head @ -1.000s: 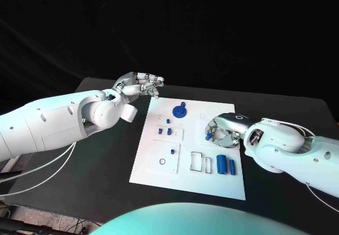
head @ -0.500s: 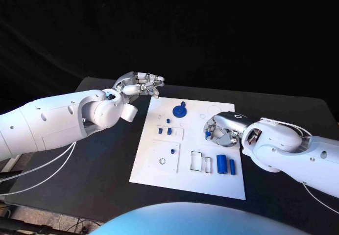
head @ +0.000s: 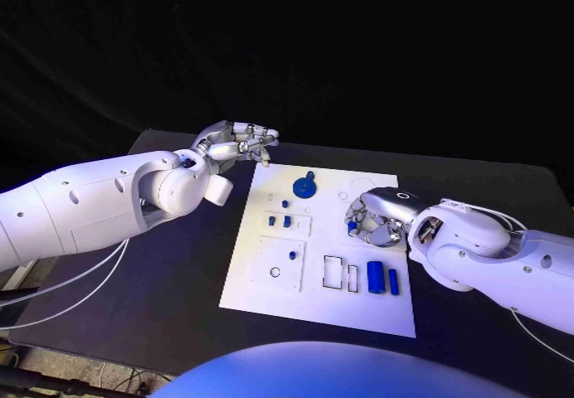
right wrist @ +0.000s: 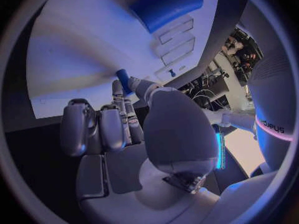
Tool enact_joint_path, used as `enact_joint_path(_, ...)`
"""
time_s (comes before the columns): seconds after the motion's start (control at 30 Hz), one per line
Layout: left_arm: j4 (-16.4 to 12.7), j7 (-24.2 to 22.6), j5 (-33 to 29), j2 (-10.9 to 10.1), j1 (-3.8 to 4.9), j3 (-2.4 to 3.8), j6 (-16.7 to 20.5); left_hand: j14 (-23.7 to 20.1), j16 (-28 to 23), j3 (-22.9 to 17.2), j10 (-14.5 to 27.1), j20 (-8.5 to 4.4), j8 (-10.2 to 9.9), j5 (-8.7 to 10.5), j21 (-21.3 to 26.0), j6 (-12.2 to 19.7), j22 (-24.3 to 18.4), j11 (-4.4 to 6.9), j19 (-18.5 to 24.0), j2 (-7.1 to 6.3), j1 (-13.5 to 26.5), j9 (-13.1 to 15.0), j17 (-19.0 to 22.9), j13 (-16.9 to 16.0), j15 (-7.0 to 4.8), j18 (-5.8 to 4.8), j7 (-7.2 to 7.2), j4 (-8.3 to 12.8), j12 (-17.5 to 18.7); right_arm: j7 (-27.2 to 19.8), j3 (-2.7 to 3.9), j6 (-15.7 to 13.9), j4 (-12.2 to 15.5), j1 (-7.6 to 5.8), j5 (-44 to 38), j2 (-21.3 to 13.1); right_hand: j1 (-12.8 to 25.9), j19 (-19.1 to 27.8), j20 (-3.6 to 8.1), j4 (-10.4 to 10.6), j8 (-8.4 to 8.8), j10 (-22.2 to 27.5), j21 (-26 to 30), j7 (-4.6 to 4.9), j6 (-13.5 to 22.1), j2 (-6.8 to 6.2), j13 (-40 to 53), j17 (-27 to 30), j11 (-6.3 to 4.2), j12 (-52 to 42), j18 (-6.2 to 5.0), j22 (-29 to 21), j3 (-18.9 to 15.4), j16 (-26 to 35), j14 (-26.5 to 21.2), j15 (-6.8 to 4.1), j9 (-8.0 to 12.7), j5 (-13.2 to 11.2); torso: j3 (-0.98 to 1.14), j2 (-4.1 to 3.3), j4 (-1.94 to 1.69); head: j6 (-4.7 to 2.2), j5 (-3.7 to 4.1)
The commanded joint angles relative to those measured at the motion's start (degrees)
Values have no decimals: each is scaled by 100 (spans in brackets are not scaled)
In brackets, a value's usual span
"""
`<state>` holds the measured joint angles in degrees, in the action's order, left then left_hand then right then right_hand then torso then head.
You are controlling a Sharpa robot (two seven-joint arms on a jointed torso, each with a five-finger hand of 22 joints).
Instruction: Assemble the parts on the task board
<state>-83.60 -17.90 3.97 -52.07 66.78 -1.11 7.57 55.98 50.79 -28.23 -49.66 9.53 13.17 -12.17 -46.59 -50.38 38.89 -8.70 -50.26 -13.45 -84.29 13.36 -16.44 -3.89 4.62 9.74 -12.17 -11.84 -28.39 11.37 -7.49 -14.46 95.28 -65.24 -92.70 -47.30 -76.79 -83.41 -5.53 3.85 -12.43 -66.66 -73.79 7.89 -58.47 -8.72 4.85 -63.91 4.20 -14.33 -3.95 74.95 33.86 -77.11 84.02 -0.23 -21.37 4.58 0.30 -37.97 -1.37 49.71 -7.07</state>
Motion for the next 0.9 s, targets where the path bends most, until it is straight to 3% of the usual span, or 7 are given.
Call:
enact_joint_path(0.03,-10,-1,23,4,5,5,-114,-27,-22,6,27,40,-19,2,25,45,-7,3,8,-16,52,3,-1,-6,-4,71,5,37,34,-12,3,-144,43,7,-103,1,-125,-51,31,-87,-147,-155,-91,-56,-154,149,62,-53,-72,-37,70,922,69,-55,133,-67,-110,-48,-1,7,-4,2,-3)
enact_joint_path(0.27,-6,8,24,4,5,5,-115,-29,-25,-3,28,40,-19,1,27,45,-8,4,8,-7,42,4,-1,-7,-5,73,5,49,33,-27,3,-347,147,10,-115,-62,-113,-75,65,-141,-243,-273,-150,-86,-195,230,95,-70,-104,-13,83,957,119,-71,140,-96,-204,-70,-3,7,-3,5,-3)
enact_joint_path(0.67,44,9,25,27,4,5,-112,-30,-29,-14,30,39,-19,0,28,45,-8,4,7,1,31,5,-1,-7,-7,74,5,66,32,-48,33,-716,561,-124,48,-254,-51,-89,75,-151,-299,-301,-185,-102,-196,206,105,-61,-111,31,91,977,107,-70,139,-104,-268,-118,-5,13,-2,-17,5)
enact_joint_path(0.9,61,22,25,45,4,4,-129,-30,-30,-17,31,39,-19,1,28,47,-7,3,7,2,30,5,-1,-7,-7,74,4,72,33,-141,46,-849,873,-169,292,-206,28,-85,77,-130,-316,-288,-177,-101,-153,175,106,-48,-105,87,90,980,80,-66,136,-101,-307,-127,-1,10,2,-21,-44)
